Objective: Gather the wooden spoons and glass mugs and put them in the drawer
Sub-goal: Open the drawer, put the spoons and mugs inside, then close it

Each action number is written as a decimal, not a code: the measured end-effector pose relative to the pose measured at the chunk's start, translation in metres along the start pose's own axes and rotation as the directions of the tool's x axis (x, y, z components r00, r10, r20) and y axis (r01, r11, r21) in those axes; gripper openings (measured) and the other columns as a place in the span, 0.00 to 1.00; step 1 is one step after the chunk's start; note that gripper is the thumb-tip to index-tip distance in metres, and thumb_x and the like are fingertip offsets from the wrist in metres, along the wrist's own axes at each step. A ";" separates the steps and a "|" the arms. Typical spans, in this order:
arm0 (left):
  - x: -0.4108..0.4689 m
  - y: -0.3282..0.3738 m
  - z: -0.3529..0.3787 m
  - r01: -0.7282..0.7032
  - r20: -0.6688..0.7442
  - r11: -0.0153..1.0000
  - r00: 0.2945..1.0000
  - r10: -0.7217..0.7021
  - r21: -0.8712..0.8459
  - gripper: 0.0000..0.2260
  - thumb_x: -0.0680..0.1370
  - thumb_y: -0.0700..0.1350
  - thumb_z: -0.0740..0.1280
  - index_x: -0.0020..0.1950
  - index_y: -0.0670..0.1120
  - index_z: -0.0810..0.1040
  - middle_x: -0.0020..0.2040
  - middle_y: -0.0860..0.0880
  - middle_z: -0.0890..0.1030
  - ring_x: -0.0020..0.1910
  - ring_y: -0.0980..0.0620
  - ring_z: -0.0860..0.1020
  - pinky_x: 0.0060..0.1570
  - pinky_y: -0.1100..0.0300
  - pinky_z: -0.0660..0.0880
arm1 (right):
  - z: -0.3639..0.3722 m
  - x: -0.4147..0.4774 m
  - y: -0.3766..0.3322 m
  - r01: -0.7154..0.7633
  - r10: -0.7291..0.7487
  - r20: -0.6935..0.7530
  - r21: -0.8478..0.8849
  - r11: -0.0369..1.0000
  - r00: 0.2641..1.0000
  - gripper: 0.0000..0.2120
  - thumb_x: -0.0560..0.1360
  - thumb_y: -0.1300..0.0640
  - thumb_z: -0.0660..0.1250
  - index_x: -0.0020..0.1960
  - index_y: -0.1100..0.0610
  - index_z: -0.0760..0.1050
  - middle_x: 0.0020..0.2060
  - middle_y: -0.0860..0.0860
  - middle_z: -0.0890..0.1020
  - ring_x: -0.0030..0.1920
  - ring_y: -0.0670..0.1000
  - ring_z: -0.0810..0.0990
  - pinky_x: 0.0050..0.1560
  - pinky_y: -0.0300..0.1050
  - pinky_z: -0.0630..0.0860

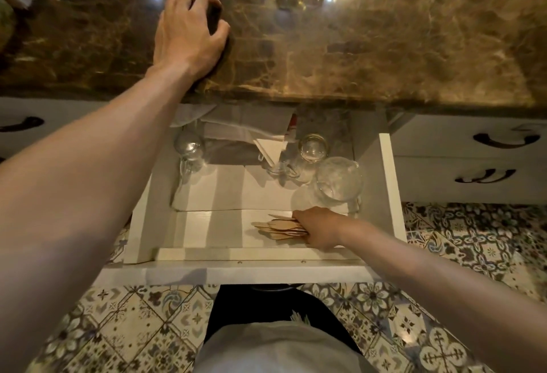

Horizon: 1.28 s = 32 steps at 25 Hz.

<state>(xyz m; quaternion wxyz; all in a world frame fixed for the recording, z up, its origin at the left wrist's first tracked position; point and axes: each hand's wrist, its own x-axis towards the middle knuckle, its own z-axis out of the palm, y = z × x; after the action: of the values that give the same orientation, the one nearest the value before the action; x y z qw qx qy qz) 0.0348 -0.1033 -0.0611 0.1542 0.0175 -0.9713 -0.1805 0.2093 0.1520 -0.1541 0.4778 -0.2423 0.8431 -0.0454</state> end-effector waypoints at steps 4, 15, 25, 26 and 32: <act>0.002 -0.001 -0.001 -0.003 0.003 1.000 1.000 0.003 -0.002 0.21 0.76 0.57 0.56 0.66 0.50 0.70 0.65 0.45 0.71 0.64 0.45 0.67 0.62 0.53 0.65 | 0.002 -0.007 0.028 -0.034 0.051 0.085 -0.192 0.981 0.995 0.13 0.76 0.64 0.62 0.59 0.59 0.67 0.53 0.58 0.78 0.52 0.58 0.78 0.50 0.49 0.75; 0.004 0.001 -0.002 0.013 0.002 1.000 1.000 -0.013 -0.024 0.19 0.75 0.55 0.58 0.63 0.50 0.73 0.63 0.45 0.73 0.63 0.45 0.68 0.62 0.51 0.66 | -0.017 -0.056 0.032 -0.107 0.155 0.124 -0.328 0.939 0.980 0.23 0.78 0.55 0.58 0.72 0.57 0.58 0.67 0.55 0.69 0.61 0.58 0.73 0.60 0.54 0.73; 0.007 0.000 -0.012 0.056 0.088 0.987 0.995 -0.043 -0.153 0.16 0.77 0.50 0.63 0.63 0.49 0.75 0.65 0.46 0.75 0.64 0.46 0.69 0.62 0.54 0.65 | -0.188 -0.138 -0.029 0.066 -0.060 -0.051 0.143 0.987 0.997 0.17 0.73 0.37 0.59 0.50 0.46 0.79 0.42 0.43 0.83 0.39 0.39 0.79 0.39 0.33 0.73; 0.015 -0.003 -0.017 0.086 0.084 0.972 0.994 -0.069 -0.221 0.14 0.77 0.50 0.64 0.61 0.49 0.77 0.62 0.47 0.77 0.61 0.47 0.72 0.60 0.57 0.67 | -0.212 -0.129 -0.032 0.153 -0.082 -0.268 0.256 0.955 0.960 0.15 0.73 0.38 0.61 0.49 0.45 0.79 0.40 0.41 0.84 0.36 0.38 0.79 0.37 0.32 0.74; 0.085 -0.027 -0.045 0.189 -0.035 0.897 0.975 -0.221 -0.400 0.13 0.77 0.51 0.65 0.59 0.49 0.77 0.55 0.50 0.81 0.48 0.57 0.76 0.51 0.61 0.72 | -0.329 -0.018 -0.057 0.428 0.306 -0.860 0.476 0.769 0.408 0.12 0.73 0.48 0.69 0.50 0.56 0.80 0.44 0.52 0.84 0.42 0.50 0.82 0.48 0.49 0.80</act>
<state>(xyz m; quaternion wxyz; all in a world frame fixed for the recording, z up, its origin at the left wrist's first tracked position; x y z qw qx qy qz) -0.0332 -0.1517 -0.0057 0.1730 0.0957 -0.9008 -0.3867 -0.0348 0.0585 0.0550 -0.0106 -0.0334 0.8819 -0.4701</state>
